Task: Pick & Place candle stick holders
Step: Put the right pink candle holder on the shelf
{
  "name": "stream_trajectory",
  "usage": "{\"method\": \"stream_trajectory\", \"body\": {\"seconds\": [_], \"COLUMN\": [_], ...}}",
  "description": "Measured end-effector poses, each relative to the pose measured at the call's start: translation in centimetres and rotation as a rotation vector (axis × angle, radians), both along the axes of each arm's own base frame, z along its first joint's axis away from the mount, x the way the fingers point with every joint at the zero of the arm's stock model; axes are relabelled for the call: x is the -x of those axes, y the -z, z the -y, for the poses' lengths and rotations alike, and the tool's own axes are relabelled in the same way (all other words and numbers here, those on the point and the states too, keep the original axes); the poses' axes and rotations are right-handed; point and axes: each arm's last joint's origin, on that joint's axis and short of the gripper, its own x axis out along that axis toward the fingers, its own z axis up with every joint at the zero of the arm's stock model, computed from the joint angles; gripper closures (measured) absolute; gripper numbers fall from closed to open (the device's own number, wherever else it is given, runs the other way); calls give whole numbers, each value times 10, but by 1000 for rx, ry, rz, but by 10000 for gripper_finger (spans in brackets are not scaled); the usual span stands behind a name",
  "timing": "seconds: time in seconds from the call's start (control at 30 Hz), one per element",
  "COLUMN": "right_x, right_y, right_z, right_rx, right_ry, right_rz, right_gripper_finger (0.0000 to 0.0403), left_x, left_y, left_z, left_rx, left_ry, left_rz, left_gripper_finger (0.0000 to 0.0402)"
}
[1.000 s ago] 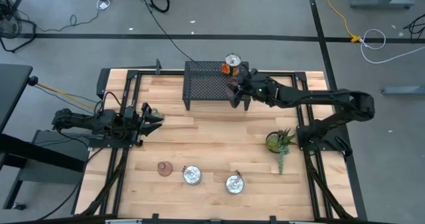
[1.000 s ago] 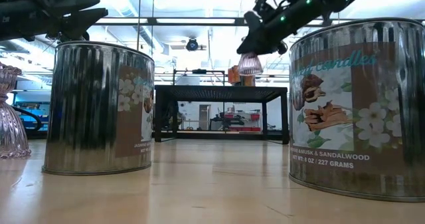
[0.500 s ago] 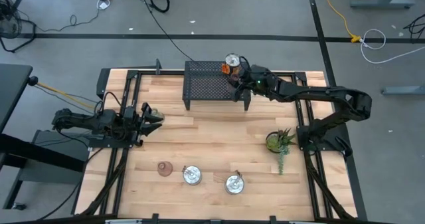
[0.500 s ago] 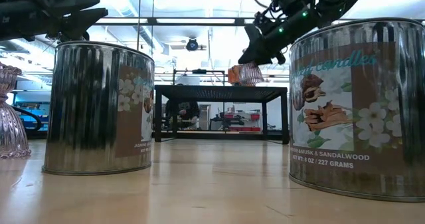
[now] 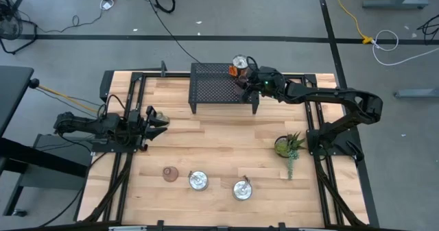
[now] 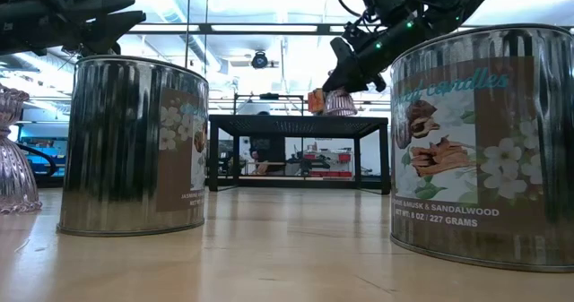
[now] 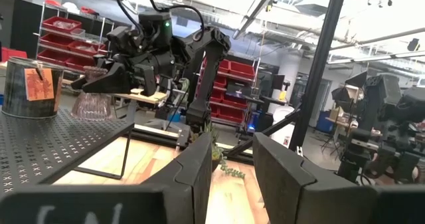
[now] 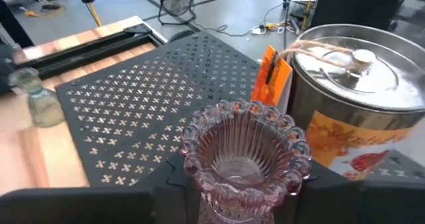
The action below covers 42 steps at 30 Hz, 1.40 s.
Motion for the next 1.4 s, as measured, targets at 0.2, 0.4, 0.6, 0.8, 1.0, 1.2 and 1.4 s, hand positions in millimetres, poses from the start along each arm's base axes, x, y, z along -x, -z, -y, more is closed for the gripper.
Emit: {"method": "stream_trajectory", "body": {"seconds": [0.2, 0.4, 0.6, 0.8, 1.0, 1.2, 1.4], "right_x": [1, 7, 7, 7, 7, 7, 6], "right_y": [13, 19, 20, 20, 20, 18, 13], "right_z": [0, 4, 3, 3, 4, 4, 5], "right_rx": [7, -3, -15, -21, -36, -27, -7], "right_ry": [2, 8, -8, 0, 16, 17, 15], "right_rz": [22, 87, 86, 90, 107, 128, 168], "right_gripper_finger": [285, 285, 285, 281, 174, 137, 144], "left_x": [0, 0, 0, 0, 0, 0, 0], "left_y": [0, 0, 0, 0, 0, 0, 0], "left_z": [0, 0, 0, 0, 0, 0, 0], "left_rx": [1, 1, 2, 2, 2, 2, 2], "left_ry": [0, 0, -6, -7, -7, -7, -7], "left_rz": [0, -1, -1, -1, -1, -1, -1], "left_gripper_finger": [287, 287, 287, 287, 287, 287, 287]}}
